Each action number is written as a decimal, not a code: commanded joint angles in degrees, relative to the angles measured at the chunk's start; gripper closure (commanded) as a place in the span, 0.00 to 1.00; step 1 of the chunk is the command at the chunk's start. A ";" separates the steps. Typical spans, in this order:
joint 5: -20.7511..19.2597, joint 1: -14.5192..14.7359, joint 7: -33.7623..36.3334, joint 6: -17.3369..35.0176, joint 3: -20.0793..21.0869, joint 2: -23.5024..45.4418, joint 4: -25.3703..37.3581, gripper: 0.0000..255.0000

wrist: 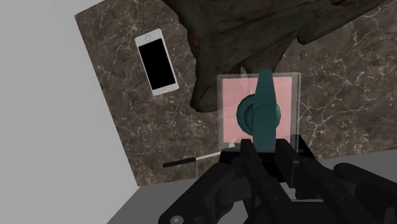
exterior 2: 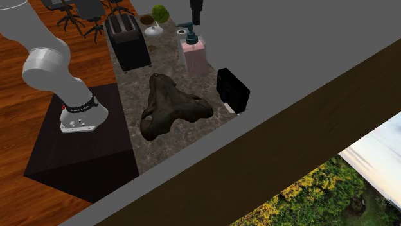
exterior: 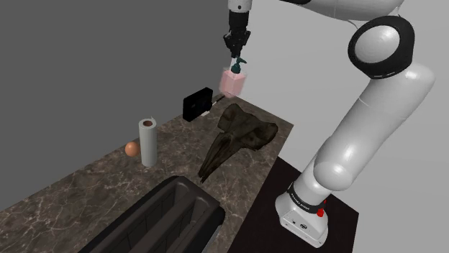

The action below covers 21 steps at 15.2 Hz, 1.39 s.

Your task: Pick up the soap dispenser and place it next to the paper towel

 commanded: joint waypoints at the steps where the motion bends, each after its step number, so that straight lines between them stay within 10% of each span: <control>1: 0.03 1.43 2.80 -0.54 1.35 -0.92 -0.98 1.00; 21: 2.51 15.21 29.74 -7.66 15.21 1.67 3.41 1.00</control>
